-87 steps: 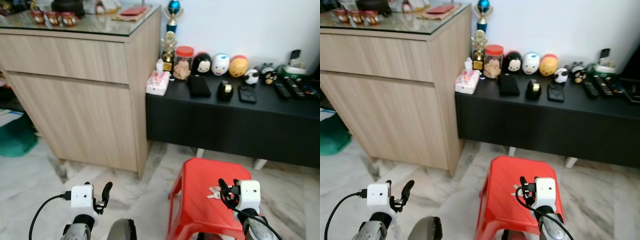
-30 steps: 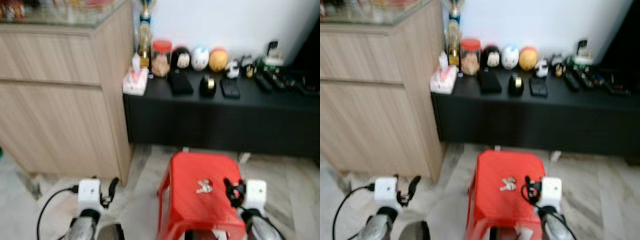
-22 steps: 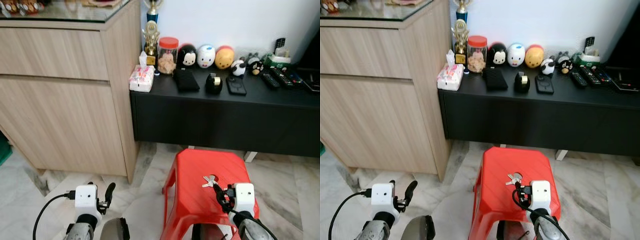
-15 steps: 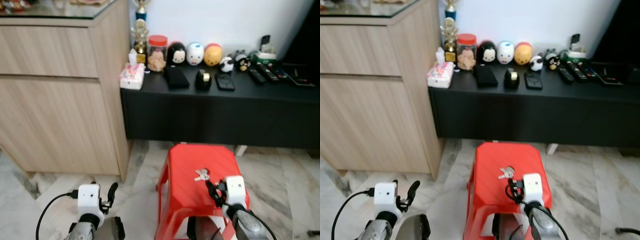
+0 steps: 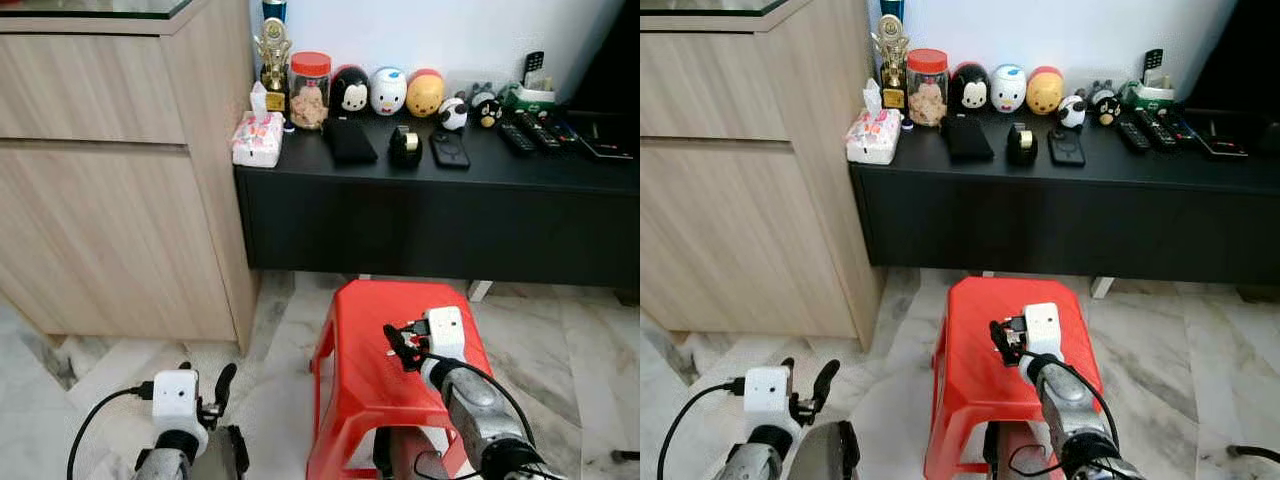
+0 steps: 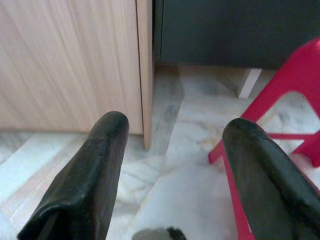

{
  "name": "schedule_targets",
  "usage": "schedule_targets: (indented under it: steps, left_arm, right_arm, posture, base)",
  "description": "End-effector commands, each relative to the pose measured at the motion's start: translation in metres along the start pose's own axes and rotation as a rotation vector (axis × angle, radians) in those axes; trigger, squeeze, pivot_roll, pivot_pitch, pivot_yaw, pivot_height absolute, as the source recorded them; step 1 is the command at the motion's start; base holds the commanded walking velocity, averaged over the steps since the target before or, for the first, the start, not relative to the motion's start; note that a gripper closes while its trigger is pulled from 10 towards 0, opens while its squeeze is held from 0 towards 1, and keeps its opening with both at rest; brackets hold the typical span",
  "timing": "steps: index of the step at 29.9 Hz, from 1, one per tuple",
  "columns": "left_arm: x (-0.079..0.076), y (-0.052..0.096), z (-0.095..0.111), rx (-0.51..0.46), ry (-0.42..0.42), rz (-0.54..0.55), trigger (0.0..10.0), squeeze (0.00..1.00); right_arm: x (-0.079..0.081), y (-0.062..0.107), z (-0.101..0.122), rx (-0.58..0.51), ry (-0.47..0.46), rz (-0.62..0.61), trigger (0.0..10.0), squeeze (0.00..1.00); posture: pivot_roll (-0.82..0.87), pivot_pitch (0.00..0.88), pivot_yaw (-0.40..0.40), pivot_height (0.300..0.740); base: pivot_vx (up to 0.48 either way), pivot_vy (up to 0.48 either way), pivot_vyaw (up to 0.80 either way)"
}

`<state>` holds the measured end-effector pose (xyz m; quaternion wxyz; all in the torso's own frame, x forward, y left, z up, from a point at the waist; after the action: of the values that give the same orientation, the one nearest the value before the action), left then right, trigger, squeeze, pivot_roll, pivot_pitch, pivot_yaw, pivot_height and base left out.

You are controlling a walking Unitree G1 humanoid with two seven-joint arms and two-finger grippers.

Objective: Hang keys on a hook

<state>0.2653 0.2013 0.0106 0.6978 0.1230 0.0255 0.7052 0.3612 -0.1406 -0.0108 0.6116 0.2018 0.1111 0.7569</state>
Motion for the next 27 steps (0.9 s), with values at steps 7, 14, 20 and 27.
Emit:
schedule_targets:
  steps: [7,14,20,27]
  left_arm:
    - [-0.001,0.008,-0.002,0.015,-0.006,-0.006,10.0,0.00]
    - [-0.001,0.009,-0.001,0.022,-0.014,-0.014,10.0,0.00]
    - [0.001,0.011,-0.001,0.025,-0.018,-0.015,10.0,0.00]
    - [0.001,0.012,-0.001,0.029,-0.022,-0.018,10.0,0.00]
  right_arm:
    - [-0.025,0.001,-0.003,0.066,-0.041,-0.130,10.0,0.00]
    - [-0.018,0.002,-0.020,0.138,-0.019,-0.085,10.0,0.00]
    - [-0.023,0.004,-0.022,0.149,-0.014,-0.116,10.0,0.00]
    - [-0.024,0.003,-0.021,0.148,-0.020,-0.124,10.0,0.00]
  posture:
    - [0.04,0.088,-0.080,0.567]
    - [0.05,0.098,-0.078,0.567]
    - [0.05,0.107,-0.073,0.567]
    - [0.05,0.111,-0.068,0.567]
  base:
    - [0.000,0.000,0.00]
    - [0.000,0.000,0.00]
    - [0.000,0.000,0.00]
    - [0.000,0.000,0.00]
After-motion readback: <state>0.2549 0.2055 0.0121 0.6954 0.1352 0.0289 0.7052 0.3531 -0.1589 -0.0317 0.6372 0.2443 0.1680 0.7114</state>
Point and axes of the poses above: a point about 5 cm out from each wrist's last joint towards the gripper, its own y axis pointing back from the gripper into the wrist, its own z axis along the axis of the wrist's last joint, x = y × z, the point moved 6 cm from there along -y, pointing out of the wrist towards the gripper, and after that the axes turned 6 degrees about -y, right-handed, at the moved point
